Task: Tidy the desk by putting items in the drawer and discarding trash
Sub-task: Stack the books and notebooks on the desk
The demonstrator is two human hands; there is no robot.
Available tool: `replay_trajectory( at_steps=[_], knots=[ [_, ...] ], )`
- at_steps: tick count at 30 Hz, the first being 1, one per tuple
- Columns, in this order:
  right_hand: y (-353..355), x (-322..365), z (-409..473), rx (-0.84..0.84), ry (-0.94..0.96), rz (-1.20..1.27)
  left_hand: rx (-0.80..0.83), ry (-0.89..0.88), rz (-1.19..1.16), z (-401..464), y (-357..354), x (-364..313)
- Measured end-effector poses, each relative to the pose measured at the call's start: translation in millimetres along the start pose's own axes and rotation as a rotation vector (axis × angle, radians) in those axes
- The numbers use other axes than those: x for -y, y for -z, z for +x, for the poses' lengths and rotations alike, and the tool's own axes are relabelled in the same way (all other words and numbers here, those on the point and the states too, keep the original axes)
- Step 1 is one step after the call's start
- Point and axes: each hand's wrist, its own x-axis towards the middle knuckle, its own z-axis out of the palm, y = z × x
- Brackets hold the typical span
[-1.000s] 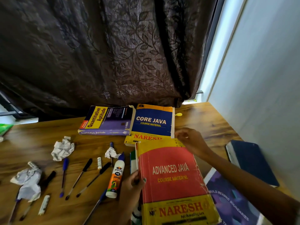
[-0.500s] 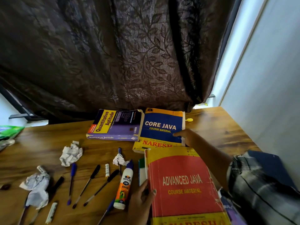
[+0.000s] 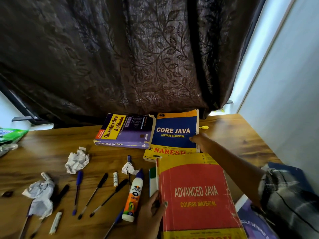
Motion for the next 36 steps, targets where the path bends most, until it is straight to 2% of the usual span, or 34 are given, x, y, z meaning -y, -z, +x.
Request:
replay_trajectory(
  at_steps=[4,7,11,15,20,25,28,32,36],
  knots=[
    [3,18,-9,0.001,0.121,0.121,0.008,-0.004,-0.034,0,2,0],
    [1,36,-16,-0.045,0.284,0.079,0.015,-0.028,-0.036,0,2,1],
    [6,73,-33,-0.138,0.505,-0.097,0.002,-0.052,-0.001,-3,1,0],
    [34,113,-54,-0.157,0.609,-0.039,0.002,-0.051,0.032,-4,0,-1],
    [84,99,-106,0.109,0.605,0.209,0.031,-0.036,-0.035,-6,0,-5],
    [122,14,-155,0.394,0.574,0.326,0.012,-0.021,-0.055,-6,0,-4],
    [124,-61,-155,0.405,0.401,0.374,-0.051,0.005,-0.078,-4,0,0],
    [115,-149,-148,0.274,0.169,0.385,-0.08,-0.001,-0.071,-10,-6,-2],
    [113,-169,-150,0.248,0.111,0.344,-0.062,-0.052,-0.035,-12,-11,-4]
  ],
)
